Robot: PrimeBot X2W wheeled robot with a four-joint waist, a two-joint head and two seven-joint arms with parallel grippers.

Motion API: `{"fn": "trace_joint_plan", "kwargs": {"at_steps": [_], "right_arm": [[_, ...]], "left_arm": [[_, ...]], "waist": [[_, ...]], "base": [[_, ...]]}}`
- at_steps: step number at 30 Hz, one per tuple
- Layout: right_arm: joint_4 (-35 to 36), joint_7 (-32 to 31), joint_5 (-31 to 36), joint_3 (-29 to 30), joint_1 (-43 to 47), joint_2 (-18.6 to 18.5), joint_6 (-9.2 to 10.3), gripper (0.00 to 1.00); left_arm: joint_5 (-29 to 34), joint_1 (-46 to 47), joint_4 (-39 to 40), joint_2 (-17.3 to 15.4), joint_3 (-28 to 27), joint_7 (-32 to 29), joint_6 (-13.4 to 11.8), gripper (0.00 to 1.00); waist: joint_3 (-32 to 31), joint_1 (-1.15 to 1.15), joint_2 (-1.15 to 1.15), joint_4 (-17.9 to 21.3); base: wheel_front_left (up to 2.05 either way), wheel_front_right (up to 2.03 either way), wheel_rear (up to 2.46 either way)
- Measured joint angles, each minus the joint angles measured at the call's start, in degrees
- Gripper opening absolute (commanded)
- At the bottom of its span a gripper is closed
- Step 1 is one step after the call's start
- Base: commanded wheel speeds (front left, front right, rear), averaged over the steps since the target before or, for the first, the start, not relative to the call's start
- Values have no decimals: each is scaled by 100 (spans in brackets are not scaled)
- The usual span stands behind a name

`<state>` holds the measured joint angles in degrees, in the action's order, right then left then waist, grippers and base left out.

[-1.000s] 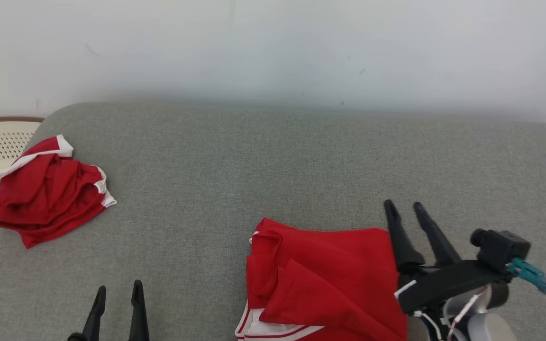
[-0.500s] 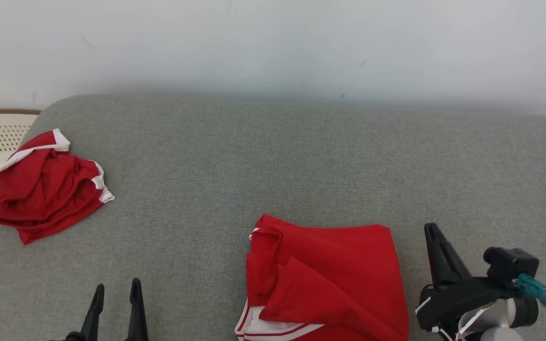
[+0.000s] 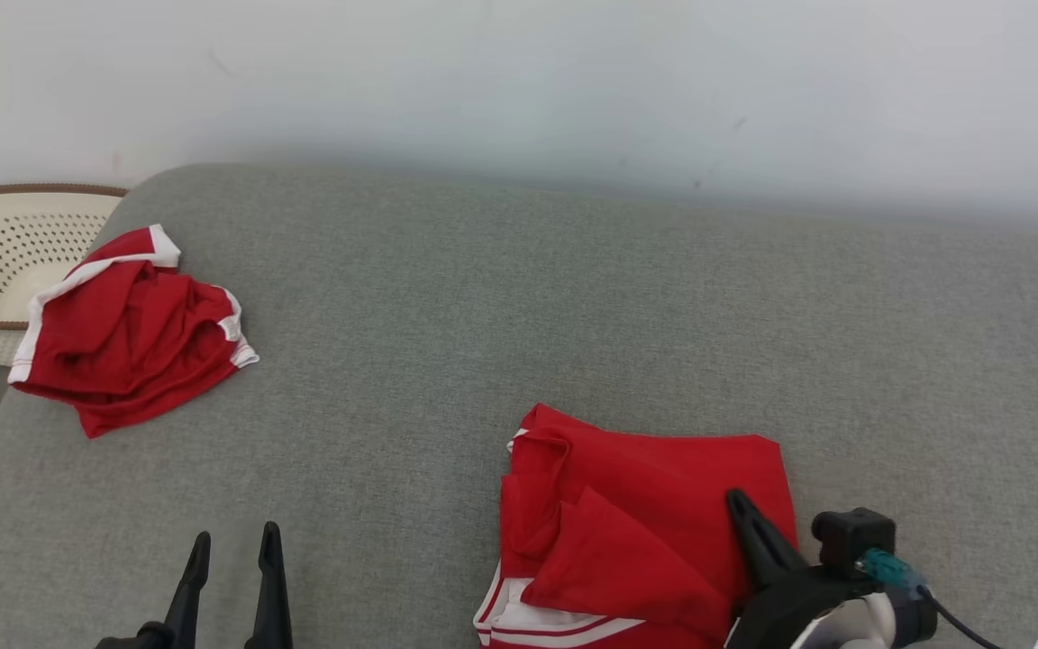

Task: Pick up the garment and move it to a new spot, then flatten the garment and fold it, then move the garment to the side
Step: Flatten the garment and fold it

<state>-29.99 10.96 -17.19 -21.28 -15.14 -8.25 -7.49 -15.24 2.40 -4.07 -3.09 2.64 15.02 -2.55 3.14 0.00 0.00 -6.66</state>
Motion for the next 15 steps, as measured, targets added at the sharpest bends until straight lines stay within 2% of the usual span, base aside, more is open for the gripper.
{"fn": "trace_joint_plan", "kwargs": {"at_steps": [8,15], "right_arm": [[-794,343,-201,-609,-258,220,0,0],[-933,394,-343,-1310,-279,455,0,0]], "left_arm": [[0,-3,-38,1,0,0,27,100],[0,-8,-42,4,31,0,27,100]], "waist": [[-23,0,0,-163],[-46,0,0,-223]], "base": [[0,0,0],[0,0,0]]}}
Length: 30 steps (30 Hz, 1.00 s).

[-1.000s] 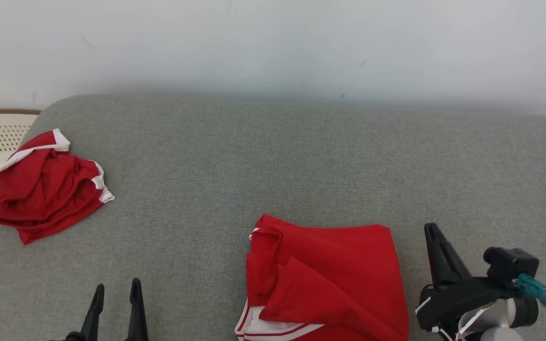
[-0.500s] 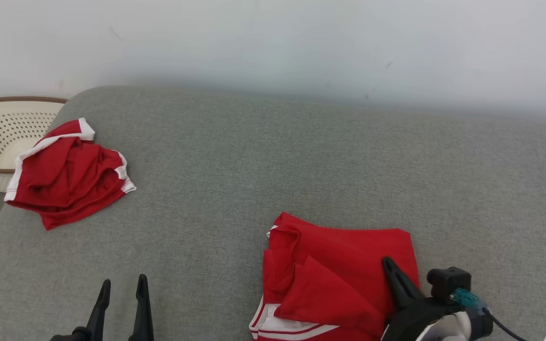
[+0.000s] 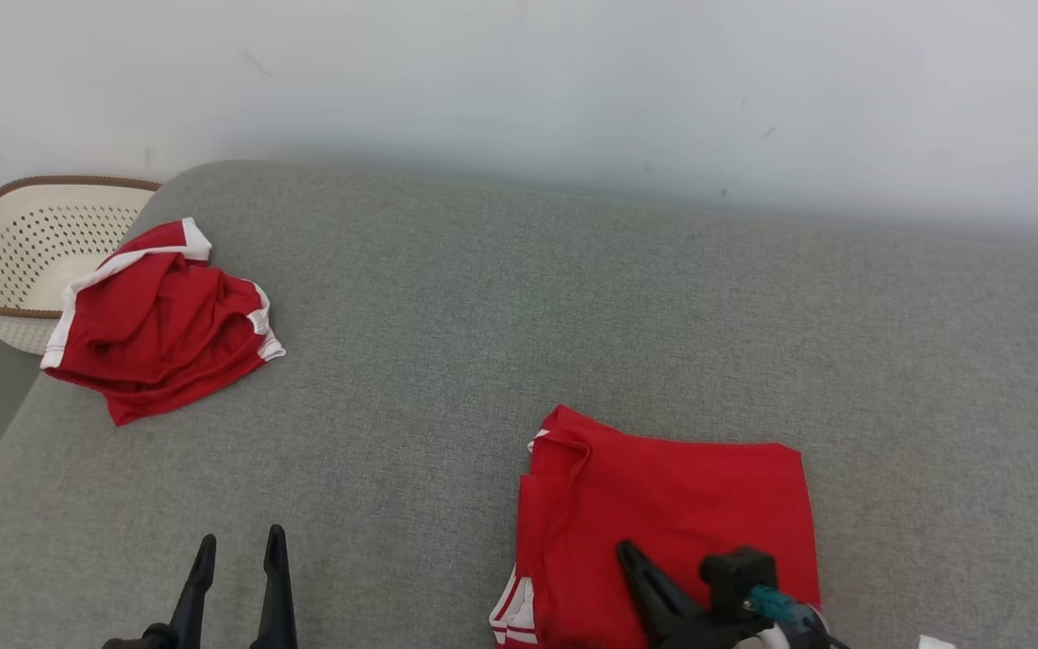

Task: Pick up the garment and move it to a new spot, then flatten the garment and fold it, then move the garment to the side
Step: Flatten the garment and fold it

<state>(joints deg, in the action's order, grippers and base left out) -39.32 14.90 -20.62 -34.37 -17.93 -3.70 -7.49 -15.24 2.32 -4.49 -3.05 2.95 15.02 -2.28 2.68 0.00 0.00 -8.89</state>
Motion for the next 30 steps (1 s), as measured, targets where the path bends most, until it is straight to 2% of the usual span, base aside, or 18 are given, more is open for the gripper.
{"fn": "trace_joint_plan", "kwargs": {"at_steps": [10,16,22,30], "right_arm": [[193,7,-477,-1133,210,67,0,0],[183,7,-825,-1528,168,75,0,0],[458,7,-910,-1228,52,75,0,0],[1073,8,-481,23,111,-111,0,0]], "left_arm": [[-5,0,10,4,40,0,-36,100],[-29,0,21,8,52,0,-83,100],[-38,-19,90,9,30,0,-112,100],[-37,-94,171,12,-29,0,-143,100]], "waist": [[12,0,0,-50],[26,0,0,-29],[14,0,0,49],[-48,0,0,207]], "base": [[0,0,0],[0,0,0],[0,0,0],[0,0,0]]}}
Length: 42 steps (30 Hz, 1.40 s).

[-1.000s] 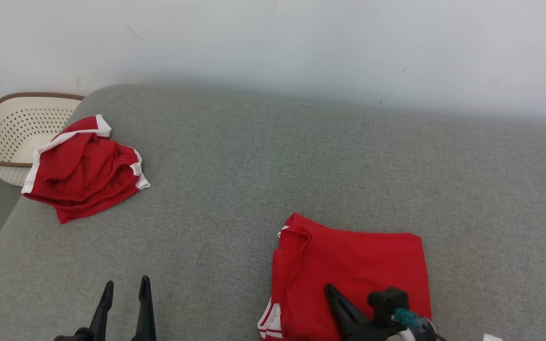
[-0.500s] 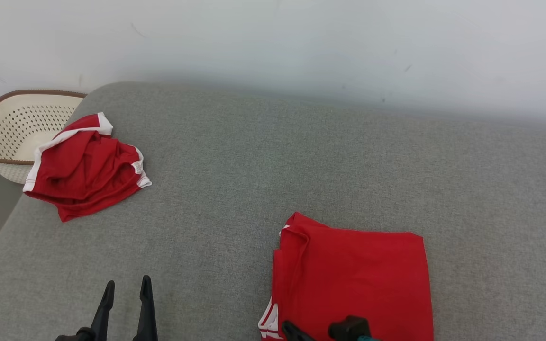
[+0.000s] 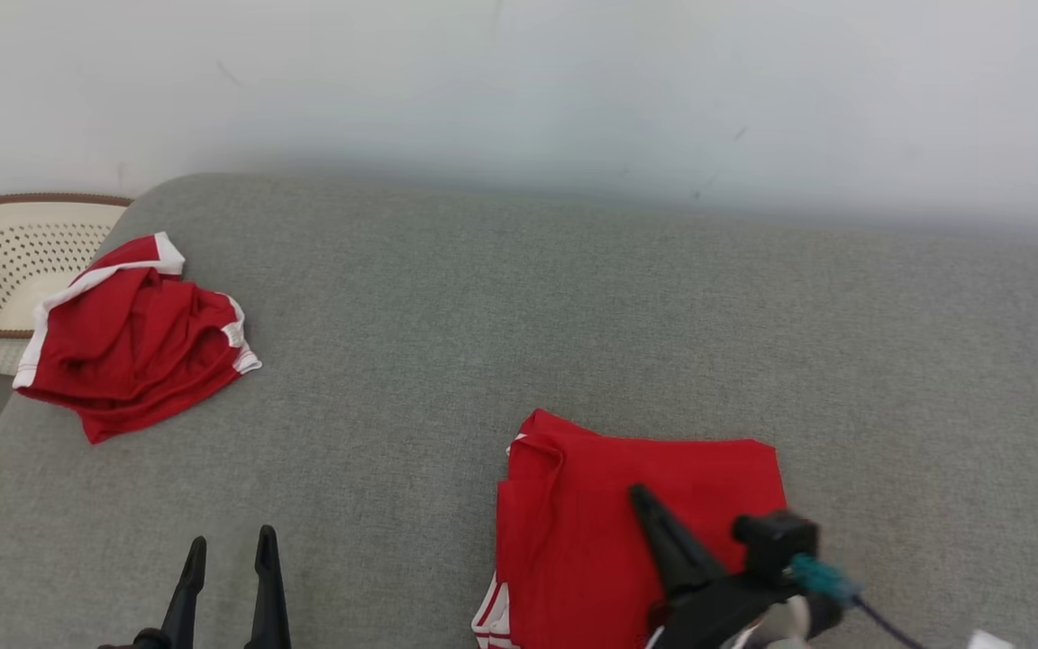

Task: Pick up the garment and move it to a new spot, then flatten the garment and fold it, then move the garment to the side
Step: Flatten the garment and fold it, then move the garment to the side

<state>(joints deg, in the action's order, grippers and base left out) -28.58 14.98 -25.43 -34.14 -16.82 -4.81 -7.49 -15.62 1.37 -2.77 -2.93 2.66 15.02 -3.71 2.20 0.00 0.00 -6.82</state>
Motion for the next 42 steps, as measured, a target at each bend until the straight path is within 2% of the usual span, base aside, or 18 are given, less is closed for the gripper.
{"fn": "trace_joint_plan", "kwargs": {"at_steps": [1,11,17,19,21,23,24,25,42], "right_arm": [[0,0,0,0,0,0,0,0],[485,0,721,1804,405,-200,0,0],[419,0,913,2321,637,-200,0,0],[417,0,934,2377,680,-197,0,7],[397,-18,948,2408,694,-193,0,27],[385,-44,951,2412,694,-188,0,51],[368,-104,946,2407,693,-181,0,96],[344,-174,921,2395,693,-172,0,100],[-405,-1094,282,1896,342,-189,0,100]], "left_arm": [[0,0,0,0,0,0,0,100],[60,-103,130,0,-43,0,-40,100],[146,-133,154,1,-45,1,-41,100],[146,-134,156,1,-51,0,-42,100],[147,-134,158,1,-51,0,-42,100],[147,-134,157,1,-51,0,-41,100],[148,-134,156,1,-51,0,-41,100],[151,-134,154,1,-49,0,-41,100],[164,-131,115,1,-3,0,-40,100]], "waist": [[0,0,0,0],[-72,0,0,229],[-77,0,0,339],[-74,0,0,362],[-65,0,0,381],[-56,0,0,396],[-54,0,0,400],[-54,0,0,402],[-21,0,0,267]], "base": [[0,0,0],[0,0,0],[0,0,0],[0,0,0],[0,0,0],[0,0,0],[0,0,0],[0,0,0],[0,0,0]]}}
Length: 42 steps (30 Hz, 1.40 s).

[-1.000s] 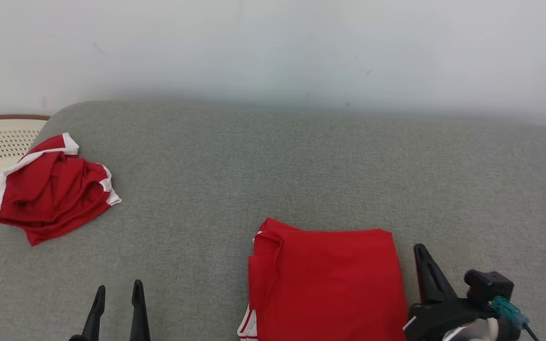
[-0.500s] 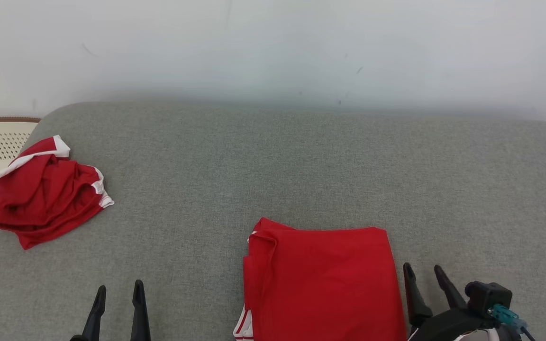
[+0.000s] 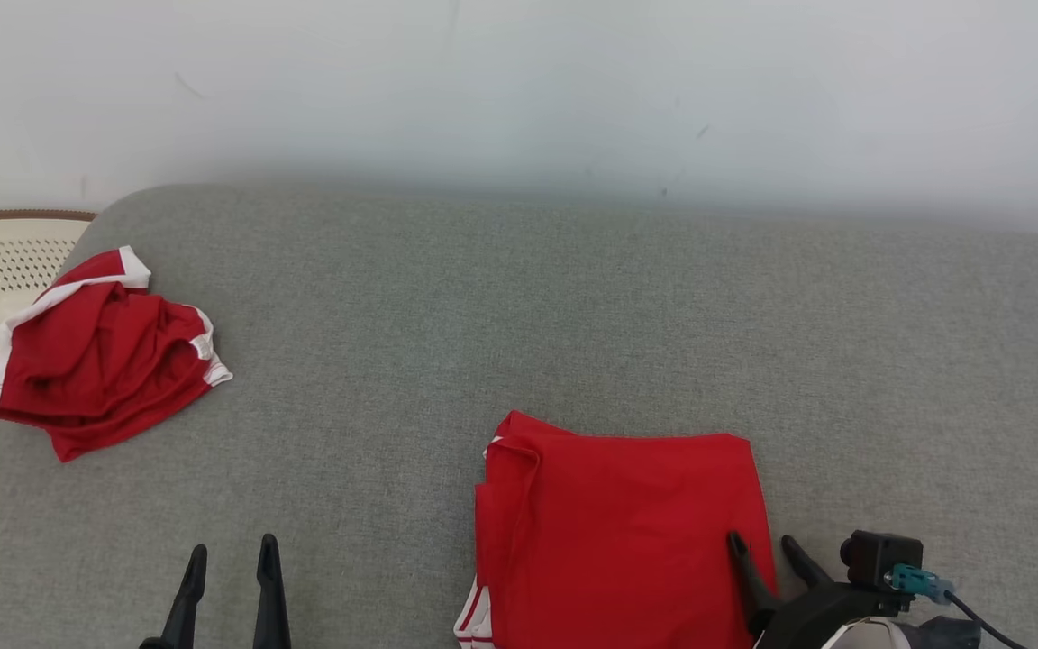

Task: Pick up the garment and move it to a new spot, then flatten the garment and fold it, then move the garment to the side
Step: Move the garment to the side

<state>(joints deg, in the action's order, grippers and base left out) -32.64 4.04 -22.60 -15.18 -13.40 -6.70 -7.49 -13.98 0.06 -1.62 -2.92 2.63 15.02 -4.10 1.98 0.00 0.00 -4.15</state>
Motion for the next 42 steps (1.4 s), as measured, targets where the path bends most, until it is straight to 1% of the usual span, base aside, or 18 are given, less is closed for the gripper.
{"fn": "trace_joint_plan", "kwargs": {"at_steps": [2,7,8,9,10,18,26,31,37,38,42], "right_arm": [[-167,-59,-123,-142,-38,-29,0,100],[-322,-151,-399,-391,-138,-33,0,100],[-341,-149,-434,-437,-140,-42,0,91],[-354,-141,-456,-486,-149,-65,0,35],[-368,-111,-468,-524,-159,-88,0,0],[-567,141,-489,-636,-338,-158,0,0],[-612,255,-407,-684,-990,-385,0,0],[-610,243,-354,-738,-1515,-668,0,0],[-575,94,-338,-936,-2174,-1149,0,0],[-575,94,-338,-936,-2174,-1149,0,0],[-557,-7,-315,-1107,-2654,-1537,0,0]], "left_arm": [[0,4,-12,1,9,0,4,100],[0,4,-24,0,4,0,4,100],[0,4,-25,0,3,0,4,100],[0,4,-25,0,3,1,3,100],[0,3,-26,0,0,0,3,100],[-3,-1,-24,0,-14,0,1,100],[-10,8,-7,0,-30,0,0,100],[-8,35,9,1,-47,1,22,100],[11,155,147,1,-51,1,35,100],[11,155,147,1,-51,1,35,100],[51,296,333,-7,-92,1,51,100]], "waist": [[10,0,0,-37],[10,0,0,-75],[10,0,0,-75],[9,0,0,-75],[9,0,0,-73],[20,0,0,-21],[127,0,0,42],[230,0,-1,95],[444,0,0,168],[444,0,0,168],[669,0,0,238]], "base": [[0,0,0],[0,0,0],[0,0,0],[0,0,0],[0,0,0],[0,0,0],[0,0,0],[0,0,0],[0,0,0],[0,0,0],[0,0,0]]}}
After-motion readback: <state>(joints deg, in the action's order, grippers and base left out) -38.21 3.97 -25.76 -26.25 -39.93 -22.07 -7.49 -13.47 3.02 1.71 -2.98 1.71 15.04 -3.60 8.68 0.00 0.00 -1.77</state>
